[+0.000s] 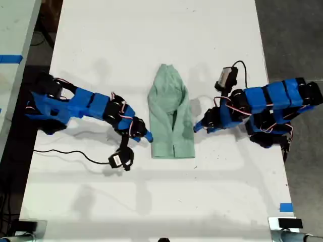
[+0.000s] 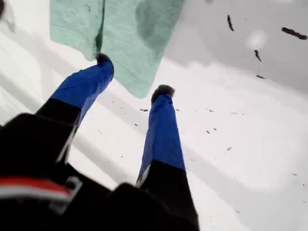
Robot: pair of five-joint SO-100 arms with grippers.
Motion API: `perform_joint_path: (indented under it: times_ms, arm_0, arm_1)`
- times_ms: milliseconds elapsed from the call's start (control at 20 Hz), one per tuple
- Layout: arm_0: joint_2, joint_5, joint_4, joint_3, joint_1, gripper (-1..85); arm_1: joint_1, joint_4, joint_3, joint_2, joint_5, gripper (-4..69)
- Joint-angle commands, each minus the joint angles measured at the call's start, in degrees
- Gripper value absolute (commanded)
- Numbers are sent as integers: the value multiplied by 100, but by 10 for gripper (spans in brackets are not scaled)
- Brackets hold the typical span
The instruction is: Fold t shirt
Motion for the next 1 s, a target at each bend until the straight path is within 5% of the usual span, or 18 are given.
perform_joint_path:
  times_ms: [0,350,400,500,750,850,950]
  arm_0:
    - [-896,167,-79,-1556,18,174]
    - [-2074,211,-475,-1696,-88,174]
    - [-2312,299,-510,-1749,-123,161]
    - [-2505,290,-580,-1828,-105,-1]
    - [-2531,299,-606,-1819,-132,-1]
    - [-2549,308,-615,-1819,-132,-1]
    - [-2558,308,-624,-1819,-132,-1]
  arm_1:
    - [-149,-422,-79,-88,53,198]
    - [-290,-905,-35,-686,35,191]
    - [-308,-949,-18,-729,35,188]
    - [-369,-1160,88,-870,62,186]
    - [-387,-2171,316,-1696,114,205]
    - [-334,-2619,352,-2153,9,182]
    - [-281,-3155,343,-2813,-299,16]
